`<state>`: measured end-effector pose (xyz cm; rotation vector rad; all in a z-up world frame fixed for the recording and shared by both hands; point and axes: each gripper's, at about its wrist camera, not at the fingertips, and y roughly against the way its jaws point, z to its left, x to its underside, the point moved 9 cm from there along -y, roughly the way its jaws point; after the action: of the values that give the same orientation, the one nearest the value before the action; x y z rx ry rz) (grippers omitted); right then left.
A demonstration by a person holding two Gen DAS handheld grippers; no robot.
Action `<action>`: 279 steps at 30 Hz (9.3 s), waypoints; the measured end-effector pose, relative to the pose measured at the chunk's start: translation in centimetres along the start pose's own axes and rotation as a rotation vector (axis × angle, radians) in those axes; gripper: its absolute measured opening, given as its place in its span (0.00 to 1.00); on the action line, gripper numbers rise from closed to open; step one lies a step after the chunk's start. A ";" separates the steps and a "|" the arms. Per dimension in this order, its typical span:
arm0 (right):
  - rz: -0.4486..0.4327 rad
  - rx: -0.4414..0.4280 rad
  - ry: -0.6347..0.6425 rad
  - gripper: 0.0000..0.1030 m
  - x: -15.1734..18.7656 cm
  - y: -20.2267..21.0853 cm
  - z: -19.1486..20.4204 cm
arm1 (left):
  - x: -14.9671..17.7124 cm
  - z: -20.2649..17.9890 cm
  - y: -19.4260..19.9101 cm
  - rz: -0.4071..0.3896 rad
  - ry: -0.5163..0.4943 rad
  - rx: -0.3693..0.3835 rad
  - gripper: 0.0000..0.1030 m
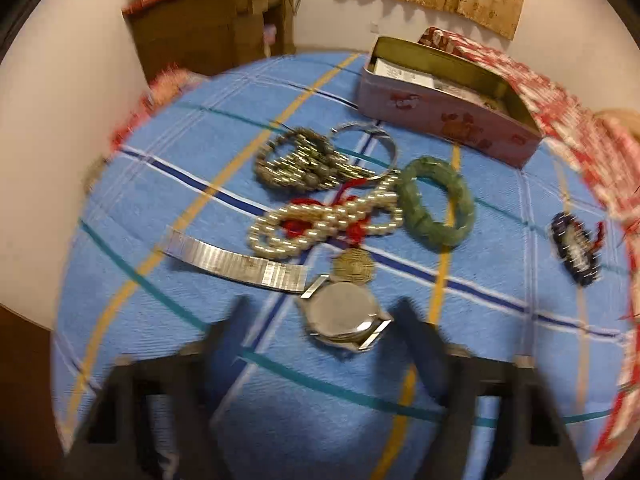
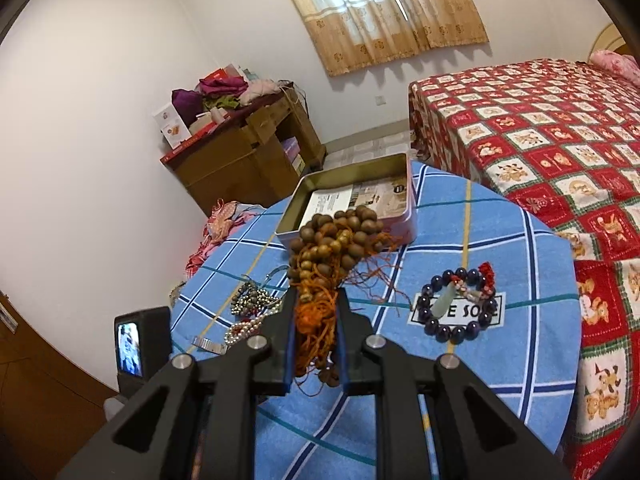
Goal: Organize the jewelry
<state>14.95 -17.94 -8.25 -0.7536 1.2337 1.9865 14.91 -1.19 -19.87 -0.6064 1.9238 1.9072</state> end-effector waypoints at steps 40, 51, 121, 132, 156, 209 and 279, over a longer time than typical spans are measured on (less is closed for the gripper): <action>-0.094 0.061 0.002 0.18 -2.2 4.3 -3.4 | -0.6 -0.4 -1.0 -0.016 -0.138 0.058 0.57; -0.180 0.167 -0.071 0.18 -3.3 8.3 -7.3 | -0.7 1.5 3.2 -0.110 -0.102 0.187 0.23; 0.046 0.054 -0.060 0.18 -8.5 -15.7 -6.8 | -20.7 -9.2 -3.5 -0.262 -0.142 0.363 0.25; 0.061 0.126 -0.021 0.60 -7.1 -17.6 -8.4 | -21.1 -8.0 -6.2 -0.209 -0.113 0.323 0.21; 0.150 0.061 0.141 0.52 7.4 -6.3 1.6 | -4.0 4.5 3.8 -0.234 -0.070 0.070 0.72; 0.260 0.061 0.033 0.18 7.9 -9.7 -2.1 | -3.9 1.0 -1.4 -0.065 -0.199 0.240 0.12; 0.255 0.047 0.006 0.18 7.8 -9.7 -2.4 | -2.2 -1.3 3.0 -0.064 -0.218 0.381 0.68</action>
<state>18.16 -15.11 -20.17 -0.6046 1.4344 2.1494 15.18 -2.44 -16.14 -0.3260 2.0208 1.4443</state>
